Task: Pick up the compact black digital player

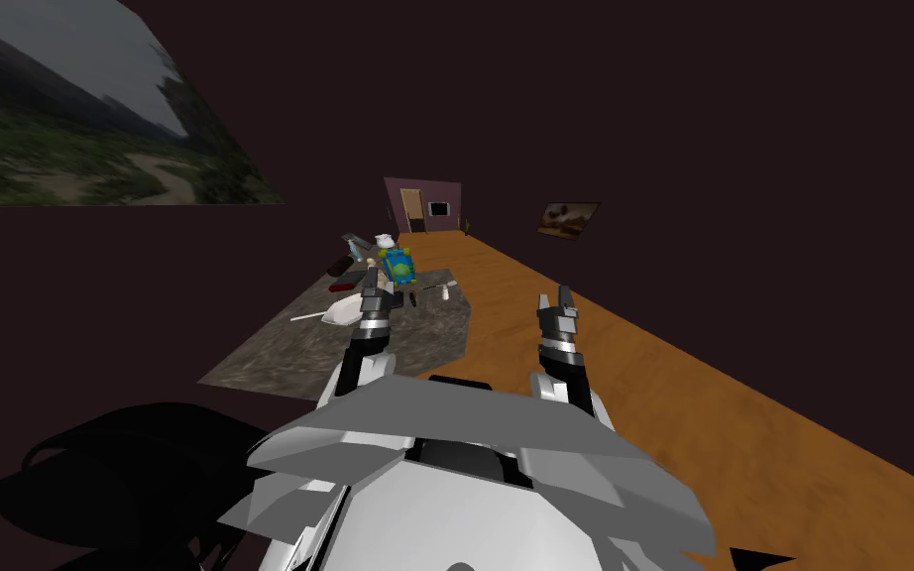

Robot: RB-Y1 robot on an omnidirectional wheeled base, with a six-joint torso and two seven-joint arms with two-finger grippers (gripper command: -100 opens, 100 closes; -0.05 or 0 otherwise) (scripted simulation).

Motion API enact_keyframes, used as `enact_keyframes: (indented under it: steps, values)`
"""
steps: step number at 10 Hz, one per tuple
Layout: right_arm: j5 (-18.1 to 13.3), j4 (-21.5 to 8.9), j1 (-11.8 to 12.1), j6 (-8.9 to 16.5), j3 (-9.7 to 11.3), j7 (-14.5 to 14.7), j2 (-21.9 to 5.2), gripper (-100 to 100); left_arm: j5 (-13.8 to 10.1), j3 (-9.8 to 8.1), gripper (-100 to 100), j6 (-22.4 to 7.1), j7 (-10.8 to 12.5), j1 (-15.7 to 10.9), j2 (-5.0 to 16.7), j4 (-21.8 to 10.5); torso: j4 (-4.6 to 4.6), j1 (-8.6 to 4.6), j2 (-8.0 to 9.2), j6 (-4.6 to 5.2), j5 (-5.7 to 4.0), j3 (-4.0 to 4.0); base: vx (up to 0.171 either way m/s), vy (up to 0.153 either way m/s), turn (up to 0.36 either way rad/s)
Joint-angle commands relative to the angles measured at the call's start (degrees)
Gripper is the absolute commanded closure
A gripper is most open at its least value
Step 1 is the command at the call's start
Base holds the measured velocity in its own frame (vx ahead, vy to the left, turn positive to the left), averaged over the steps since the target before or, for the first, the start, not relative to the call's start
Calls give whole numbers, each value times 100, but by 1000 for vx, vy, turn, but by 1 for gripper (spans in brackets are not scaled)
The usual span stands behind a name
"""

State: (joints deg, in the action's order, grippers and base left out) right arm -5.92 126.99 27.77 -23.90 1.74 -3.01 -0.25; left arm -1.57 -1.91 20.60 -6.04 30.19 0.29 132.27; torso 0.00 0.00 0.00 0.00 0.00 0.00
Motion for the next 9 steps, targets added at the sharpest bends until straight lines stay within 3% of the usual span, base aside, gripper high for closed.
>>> enact_keyframes:
  steps: [1, 5, 6, 8, 9]
  values:
    - [0, 0, 0, 0, 0, 0, 0, 0, -77, 67, -100, 3, 20, 13, 201, 18, 0, 0, 0, 0, 0, 0, -9, -11, -57]
    - [0, 0, -1, 0, 1, 0, 0, 0, -544, 471, -100, 20, 124, 86, 920, 116, 2, -12, 12, 2, -3, 7, -25, -29, -105]
    - [0, 0, -1, 0, 1, 0, 0, 0, -544, 471, -100, 20, 124, 86, 1023, 116, 2, -13, 11, 2, -3, 6, -18, -22, -37]
    - [0, 0, -1, 0, 0, 0, 0, 0, -915, 786, -100, 33, 195, 139, 1421, 178, 2, -8, 8, 1, -2, 5, -22, -30, -140]
    - [0, 0, -1, 0, 1, 0, 0, 0, -915, 786, -100, 33, 195, 139, 1567, 178, 2, -13, 11, 2, -3, 6, -19, -26, -58]
